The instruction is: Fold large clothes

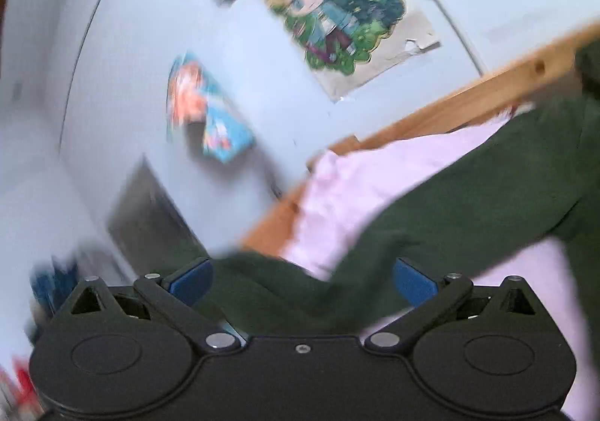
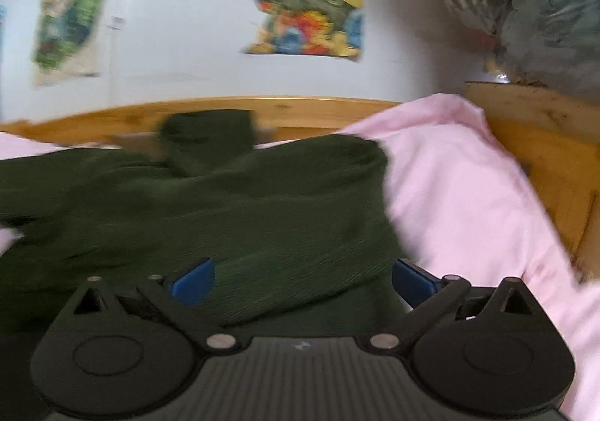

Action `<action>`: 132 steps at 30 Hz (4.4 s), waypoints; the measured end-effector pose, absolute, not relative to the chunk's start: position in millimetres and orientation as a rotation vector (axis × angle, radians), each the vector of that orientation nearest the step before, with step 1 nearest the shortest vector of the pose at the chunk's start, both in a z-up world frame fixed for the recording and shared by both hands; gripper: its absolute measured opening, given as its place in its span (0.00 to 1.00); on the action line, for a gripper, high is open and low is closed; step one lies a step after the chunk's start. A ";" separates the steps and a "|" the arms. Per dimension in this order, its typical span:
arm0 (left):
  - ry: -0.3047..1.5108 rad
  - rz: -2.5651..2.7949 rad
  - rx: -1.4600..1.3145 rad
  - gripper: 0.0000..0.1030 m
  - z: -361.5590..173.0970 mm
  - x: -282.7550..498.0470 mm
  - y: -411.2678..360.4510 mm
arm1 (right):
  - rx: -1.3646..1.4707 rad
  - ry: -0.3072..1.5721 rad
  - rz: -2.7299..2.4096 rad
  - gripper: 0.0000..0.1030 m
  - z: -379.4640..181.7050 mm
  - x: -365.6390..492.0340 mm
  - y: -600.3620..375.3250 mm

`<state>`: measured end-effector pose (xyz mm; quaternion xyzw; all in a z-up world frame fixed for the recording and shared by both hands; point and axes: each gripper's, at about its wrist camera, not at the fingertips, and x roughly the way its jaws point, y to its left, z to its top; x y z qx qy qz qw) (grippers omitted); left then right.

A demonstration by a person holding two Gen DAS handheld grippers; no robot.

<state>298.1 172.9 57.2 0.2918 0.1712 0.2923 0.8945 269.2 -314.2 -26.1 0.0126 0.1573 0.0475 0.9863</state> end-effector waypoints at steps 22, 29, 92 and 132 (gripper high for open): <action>0.251 0.667 -0.102 0.03 174.9 271.7 250.2 | 0.098 0.342 0.220 1.00 -33.8 233.8 -315.5; 0.125 0.392 -0.132 0.03 228.9 257.0 118.6 | 0.125 0.292 0.205 1.00 -25.7 222.3 -333.0; 0.584 0.009 -0.263 0.02 -14.9 422.5 129.6 | -0.072 0.067 0.367 0.08 12.1 279.1 -347.4; 0.531 -0.310 -0.139 0.73 -25.8 431.7 21.6 | -0.066 0.395 0.243 0.77 12.4 338.3 -361.7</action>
